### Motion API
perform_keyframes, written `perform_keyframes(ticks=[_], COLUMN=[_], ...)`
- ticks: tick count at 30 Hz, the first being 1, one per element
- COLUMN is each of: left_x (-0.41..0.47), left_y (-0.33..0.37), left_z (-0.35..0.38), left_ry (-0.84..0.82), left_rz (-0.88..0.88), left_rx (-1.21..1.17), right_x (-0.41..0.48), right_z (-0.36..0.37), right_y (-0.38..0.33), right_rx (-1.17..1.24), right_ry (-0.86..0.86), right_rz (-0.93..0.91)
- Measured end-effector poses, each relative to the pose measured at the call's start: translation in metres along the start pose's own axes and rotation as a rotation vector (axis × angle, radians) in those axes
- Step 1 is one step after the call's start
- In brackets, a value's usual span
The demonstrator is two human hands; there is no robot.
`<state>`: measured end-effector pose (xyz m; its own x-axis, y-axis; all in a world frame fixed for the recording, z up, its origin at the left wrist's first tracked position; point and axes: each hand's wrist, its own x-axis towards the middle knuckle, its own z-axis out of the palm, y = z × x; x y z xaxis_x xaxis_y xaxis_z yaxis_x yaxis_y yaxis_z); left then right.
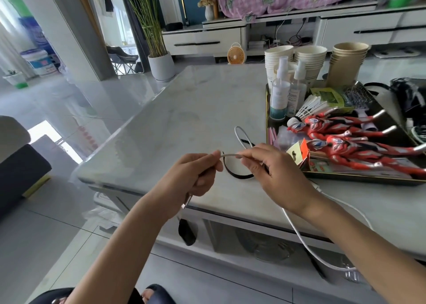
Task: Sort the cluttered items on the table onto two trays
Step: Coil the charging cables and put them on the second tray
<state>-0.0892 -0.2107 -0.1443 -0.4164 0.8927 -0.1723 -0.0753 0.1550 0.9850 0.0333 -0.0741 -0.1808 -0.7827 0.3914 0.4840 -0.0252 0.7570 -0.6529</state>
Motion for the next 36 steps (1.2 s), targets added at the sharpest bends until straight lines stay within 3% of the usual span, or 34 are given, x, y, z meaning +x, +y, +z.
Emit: perform_keyframes(ticks=[4, 10, 15, 24, 31, 36], left_x=[0.003, 0.0, 0.009, 0.002, -0.01, 0.004], left_y=[-0.004, -0.006, 0.005, 0.038, 0.057, 0.045], left_z=[-0.002, 0.015, 0.003, -0.019, -0.03, 0.0], left_ry=[-0.056, -0.286, -0.559, -0.481, -0.431, -0.351], left_rz=[-0.057, -0.215, -0.218, 0.037, 0.195, 0.162], left_rx=[-0.18, -0.398, -0.838, -0.832, -0.839, -0.876], right_x=[-0.001, -0.002, -0.004, -0.003, 0.005, 0.003], right_z=[0.002, 0.001, 0.003, 0.001, -0.023, -0.042], right_y=[0.002, -0.002, -0.004, 0.007, -0.004, -0.028], right_rx=[-0.009, 0.037, 0.009, -0.25, -0.12, 0.001], right_ry=[-0.029, -0.007, -0.017, 0.094, 0.211, -0.025], right_rz=[0.028, 0.064, 0.073, -0.123, -0.092, 0.107])
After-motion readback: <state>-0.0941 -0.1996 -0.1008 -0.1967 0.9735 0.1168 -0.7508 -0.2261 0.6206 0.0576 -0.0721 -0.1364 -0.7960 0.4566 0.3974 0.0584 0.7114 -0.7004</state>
